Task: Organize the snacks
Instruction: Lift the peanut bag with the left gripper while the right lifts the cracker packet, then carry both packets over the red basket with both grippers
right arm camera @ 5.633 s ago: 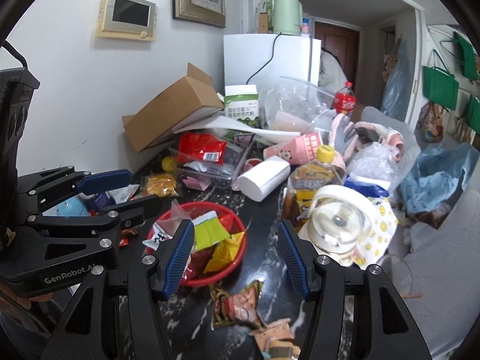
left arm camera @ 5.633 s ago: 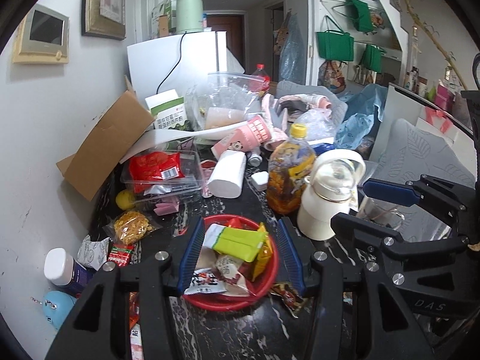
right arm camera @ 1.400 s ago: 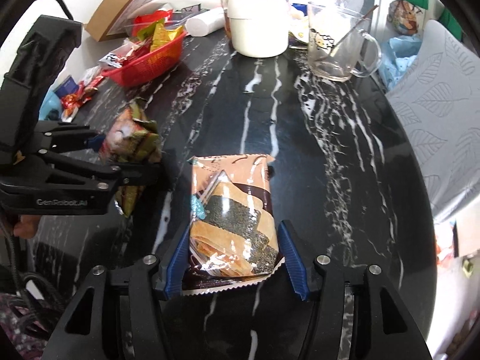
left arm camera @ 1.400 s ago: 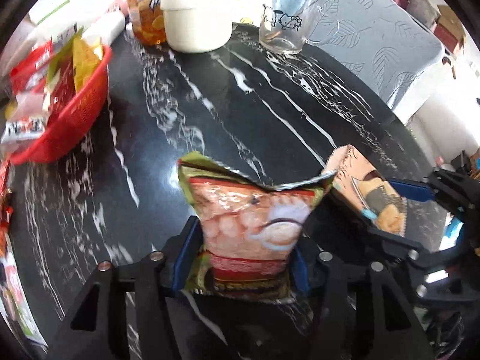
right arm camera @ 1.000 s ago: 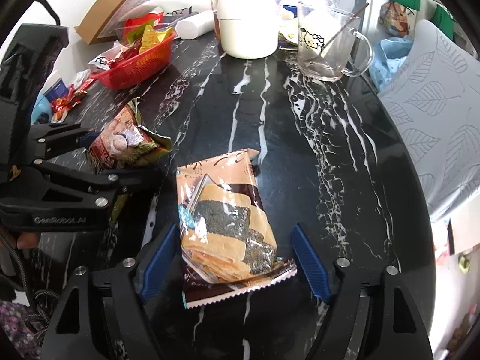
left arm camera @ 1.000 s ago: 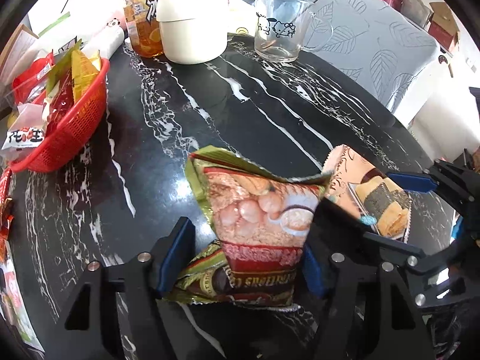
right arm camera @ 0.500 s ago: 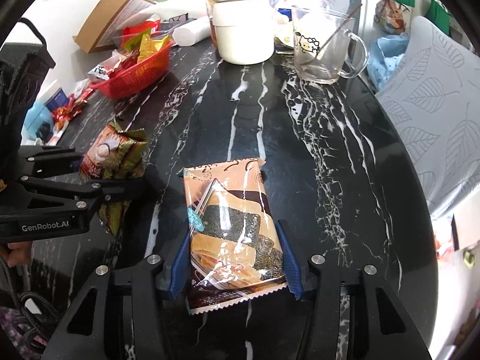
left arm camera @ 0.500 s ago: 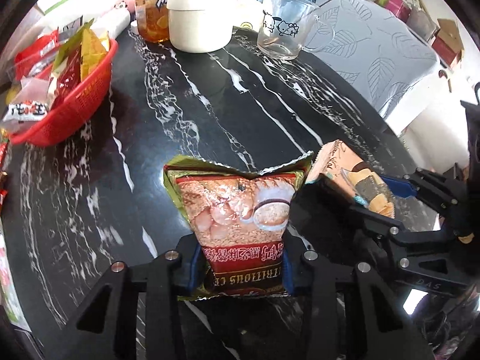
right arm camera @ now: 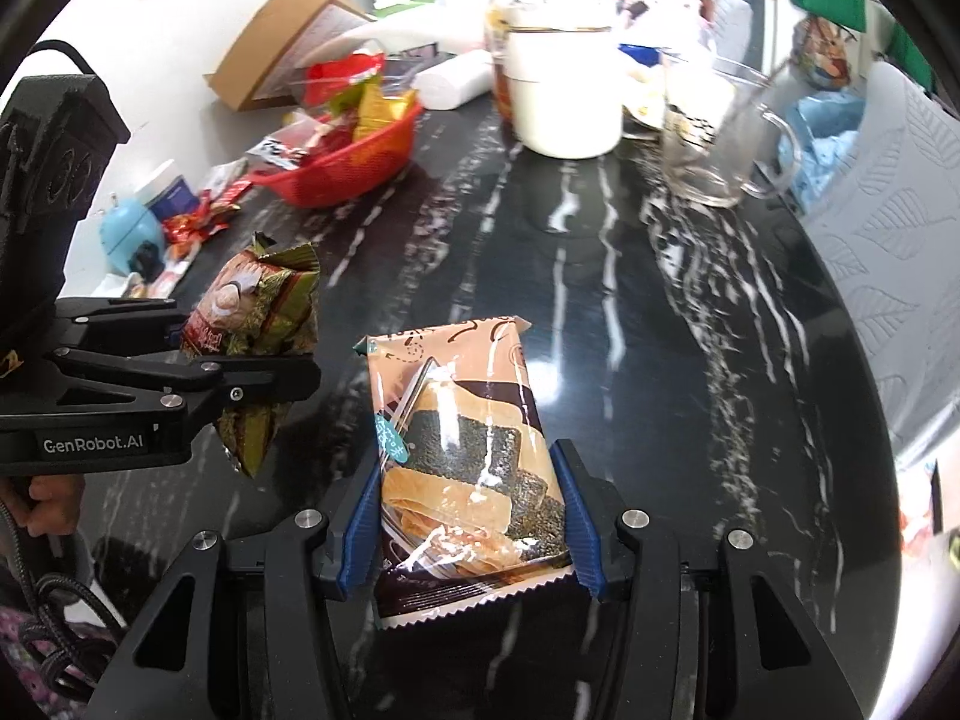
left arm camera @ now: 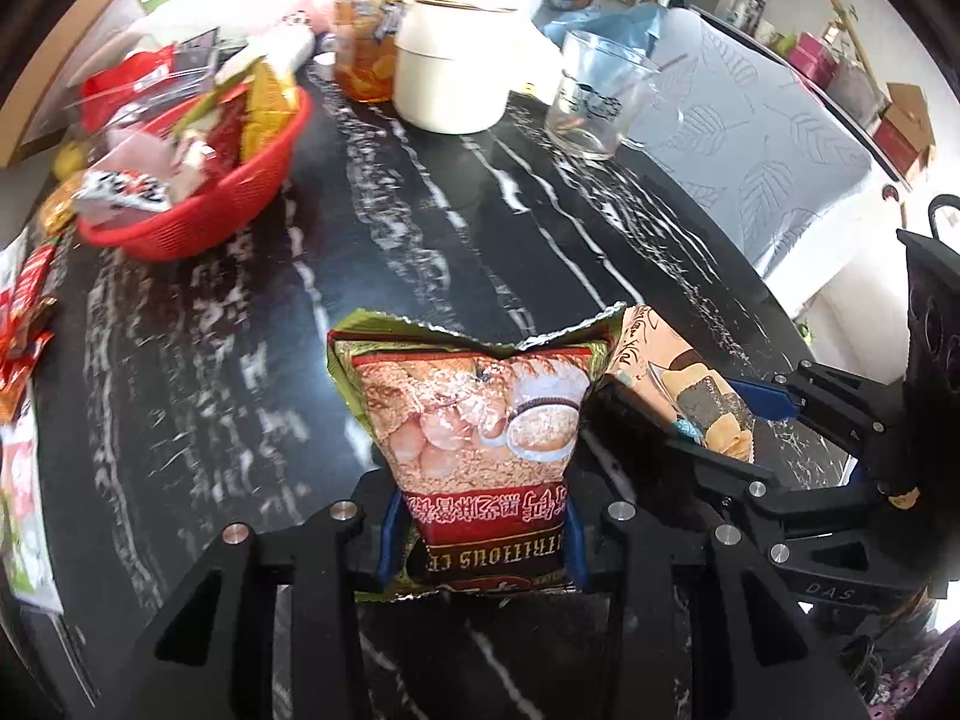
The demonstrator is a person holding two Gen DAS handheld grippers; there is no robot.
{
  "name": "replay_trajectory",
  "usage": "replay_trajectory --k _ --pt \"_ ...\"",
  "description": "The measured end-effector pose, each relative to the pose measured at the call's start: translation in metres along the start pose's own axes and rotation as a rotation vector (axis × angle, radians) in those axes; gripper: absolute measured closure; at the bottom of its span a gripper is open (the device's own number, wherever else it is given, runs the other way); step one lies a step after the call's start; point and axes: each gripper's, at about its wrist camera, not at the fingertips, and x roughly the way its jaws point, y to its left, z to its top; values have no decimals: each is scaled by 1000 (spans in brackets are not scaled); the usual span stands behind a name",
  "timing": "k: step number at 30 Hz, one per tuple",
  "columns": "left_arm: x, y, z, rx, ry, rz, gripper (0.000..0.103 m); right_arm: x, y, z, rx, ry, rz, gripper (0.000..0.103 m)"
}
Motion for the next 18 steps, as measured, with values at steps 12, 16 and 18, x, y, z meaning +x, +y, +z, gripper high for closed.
replay_trajectory --k 12,16,18 --pt "-37 37 -27 -130 -72 65 63 6 42 17 -125 -10 91 51" --pt "-51 46 -31 -154 -110 86 63 4 58 24 -170 -20 121 51" --pt "-58 50 -31 -165 -131 93 63 2 65 28 -192 -26 128 51"
